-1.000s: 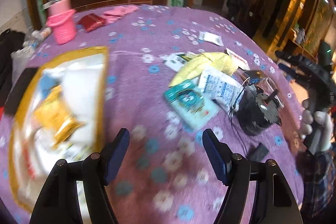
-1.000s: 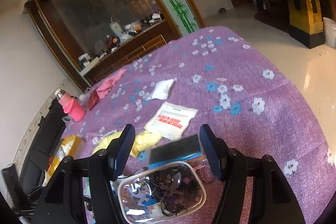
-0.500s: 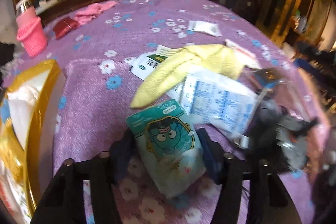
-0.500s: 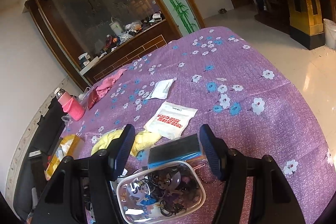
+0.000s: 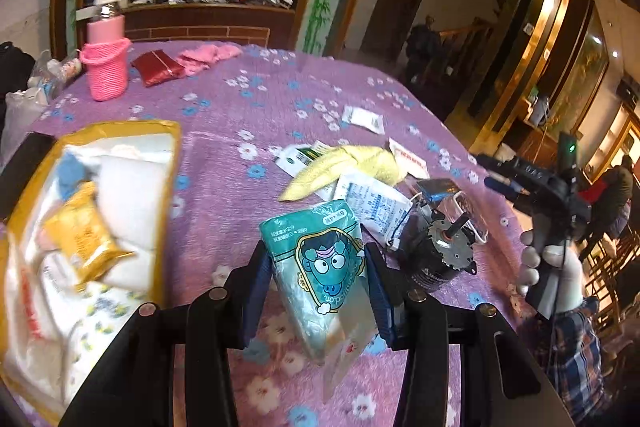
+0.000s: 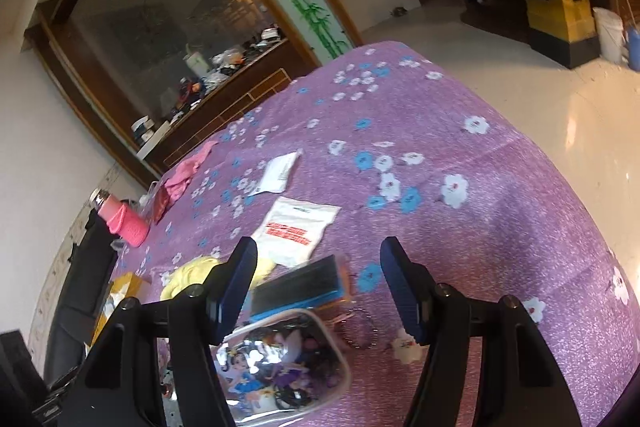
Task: Organize soft objects
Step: 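Carry the teal tissue pack into the tray while the right gripper grasps a white packet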
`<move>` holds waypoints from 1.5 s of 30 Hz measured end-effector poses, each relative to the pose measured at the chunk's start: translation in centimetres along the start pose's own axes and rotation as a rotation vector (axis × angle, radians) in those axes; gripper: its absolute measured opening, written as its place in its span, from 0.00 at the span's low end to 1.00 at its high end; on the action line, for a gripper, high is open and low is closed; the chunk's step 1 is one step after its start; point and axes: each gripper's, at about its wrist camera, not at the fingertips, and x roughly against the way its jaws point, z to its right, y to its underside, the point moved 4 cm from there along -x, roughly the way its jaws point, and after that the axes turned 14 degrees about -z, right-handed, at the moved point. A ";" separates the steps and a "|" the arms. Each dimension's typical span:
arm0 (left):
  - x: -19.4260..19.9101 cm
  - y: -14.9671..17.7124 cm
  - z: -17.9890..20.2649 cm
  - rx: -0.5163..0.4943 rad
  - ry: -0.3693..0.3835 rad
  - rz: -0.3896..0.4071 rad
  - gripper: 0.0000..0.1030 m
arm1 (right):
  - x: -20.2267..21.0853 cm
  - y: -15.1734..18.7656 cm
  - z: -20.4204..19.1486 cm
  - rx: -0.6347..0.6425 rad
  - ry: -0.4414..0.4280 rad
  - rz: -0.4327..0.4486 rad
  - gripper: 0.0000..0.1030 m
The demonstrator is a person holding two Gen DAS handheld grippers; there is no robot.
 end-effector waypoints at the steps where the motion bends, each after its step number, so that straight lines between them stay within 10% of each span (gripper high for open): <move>1: 0.7 0.2 -0.4 0.005 -0.001 0.014 0.47 | -0.3 0.0 0.3 -0.012 -0.003 -0.013 0.61; 15: 6.8 1.8 -8.8 0.126 -0.077 0.124 0.47 | -5.7 -3.9 -8.9 0.206 0.108 -0.285 0.61; 21: 5.8 2.3 -11.6 0.178 -0.083 0.091 0.47 | -12.9 -8.2 -11.2 0.162 0.198 -0.442 0.61; 34: 3.3 2.0 -15.7 0.215 -0.141 0.018 0.53 | -22.5 -13.6 -10.4 -0.011 0.400 -0.485 0.66; 39: 4.3 2.5 -16.7 0.245 -0.127 0.042 0.53 | -22.0 -12.3 -12.9 0.102 0.432 -0.446 0.16; 45: 6.7 3.6 -16.7 0.256 -0.120 0.092 0.53 | -17.5 -11.7 -14.7 0.140 0.347 -0.383 0.00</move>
